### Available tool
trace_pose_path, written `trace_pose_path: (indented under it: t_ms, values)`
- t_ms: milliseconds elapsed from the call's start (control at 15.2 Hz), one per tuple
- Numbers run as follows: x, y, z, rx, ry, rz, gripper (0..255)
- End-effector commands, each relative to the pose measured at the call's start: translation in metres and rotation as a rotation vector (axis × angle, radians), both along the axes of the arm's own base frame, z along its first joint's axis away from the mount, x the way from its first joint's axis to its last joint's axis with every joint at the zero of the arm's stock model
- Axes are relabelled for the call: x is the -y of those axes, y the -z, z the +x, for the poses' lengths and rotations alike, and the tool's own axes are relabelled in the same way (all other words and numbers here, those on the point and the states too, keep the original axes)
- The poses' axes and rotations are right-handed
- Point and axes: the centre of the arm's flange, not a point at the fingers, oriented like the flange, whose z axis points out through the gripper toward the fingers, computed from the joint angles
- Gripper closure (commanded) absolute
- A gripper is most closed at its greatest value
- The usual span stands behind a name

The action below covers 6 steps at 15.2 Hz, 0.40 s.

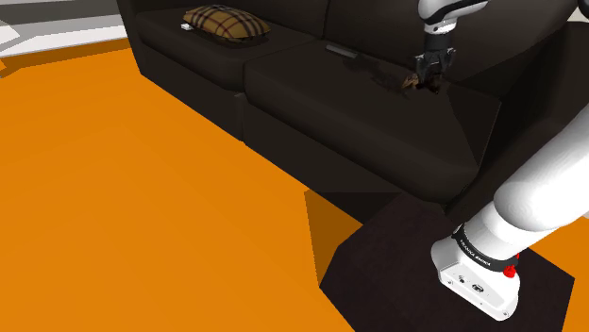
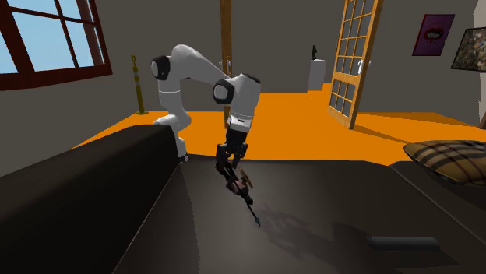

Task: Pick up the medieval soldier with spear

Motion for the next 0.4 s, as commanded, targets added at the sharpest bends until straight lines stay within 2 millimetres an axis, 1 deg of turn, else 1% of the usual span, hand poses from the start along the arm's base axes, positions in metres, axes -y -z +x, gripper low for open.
trace_pose_path:
  t_ms: [0,198,330]
  values:
    - [0.000,-0.011,0.000,0.000,0.000,0.000,255]
    - [0.000,-0.027,0.000,0.000,0.000,0.000,255]
    - [0.000,-0.028,0.000,0.000,0.000,0.000,255]
